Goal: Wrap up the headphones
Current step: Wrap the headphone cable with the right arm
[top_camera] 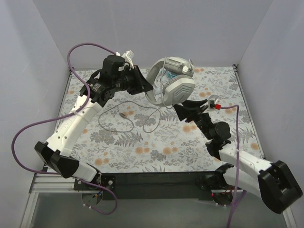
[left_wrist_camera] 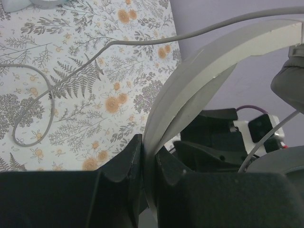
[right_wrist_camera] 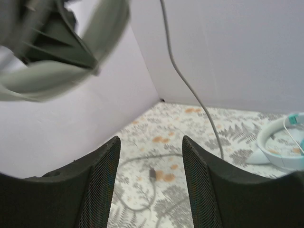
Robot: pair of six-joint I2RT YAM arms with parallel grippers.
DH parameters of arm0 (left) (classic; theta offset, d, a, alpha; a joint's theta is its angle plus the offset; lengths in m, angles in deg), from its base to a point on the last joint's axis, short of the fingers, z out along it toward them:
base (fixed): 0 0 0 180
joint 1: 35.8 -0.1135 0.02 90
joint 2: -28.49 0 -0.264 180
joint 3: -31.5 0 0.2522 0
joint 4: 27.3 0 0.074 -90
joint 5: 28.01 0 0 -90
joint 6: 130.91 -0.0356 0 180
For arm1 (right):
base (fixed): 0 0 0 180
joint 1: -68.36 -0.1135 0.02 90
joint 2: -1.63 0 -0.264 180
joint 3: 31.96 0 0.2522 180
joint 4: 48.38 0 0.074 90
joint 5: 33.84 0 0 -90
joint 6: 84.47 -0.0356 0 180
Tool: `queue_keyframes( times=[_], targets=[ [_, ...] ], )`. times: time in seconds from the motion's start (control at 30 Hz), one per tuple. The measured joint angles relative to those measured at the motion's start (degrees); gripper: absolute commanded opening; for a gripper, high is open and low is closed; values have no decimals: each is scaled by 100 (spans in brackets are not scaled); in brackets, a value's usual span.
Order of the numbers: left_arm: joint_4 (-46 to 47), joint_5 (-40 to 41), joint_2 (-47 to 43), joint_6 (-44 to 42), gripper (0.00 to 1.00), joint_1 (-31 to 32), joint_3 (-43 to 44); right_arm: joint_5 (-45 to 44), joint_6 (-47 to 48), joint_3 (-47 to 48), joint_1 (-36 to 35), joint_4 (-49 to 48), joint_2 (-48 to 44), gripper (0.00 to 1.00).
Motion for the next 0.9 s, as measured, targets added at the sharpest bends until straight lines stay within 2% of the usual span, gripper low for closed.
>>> queue_keyframes(
  times=[0.23, 0.5, 0.67, 0.9],
  targets=[
    [-295, -15, 7, 20, 0, -17, 280, 743, 310, 640, 638, -225, 1987, 62],
    [-570, 28, 35, -61, 0, -17, 693, 1648, 341, 2155, 855, -599, 3873, 64],
    [-695, 52, 85, -101, 0, -17, 772, 2037, 111, 2621, 901, -715, 4677, 64],
    [-767, 120, 225, -103, 0, -17, 870, 2258, -302, 2986, 922, -822, 5305, 61]
  ],
)
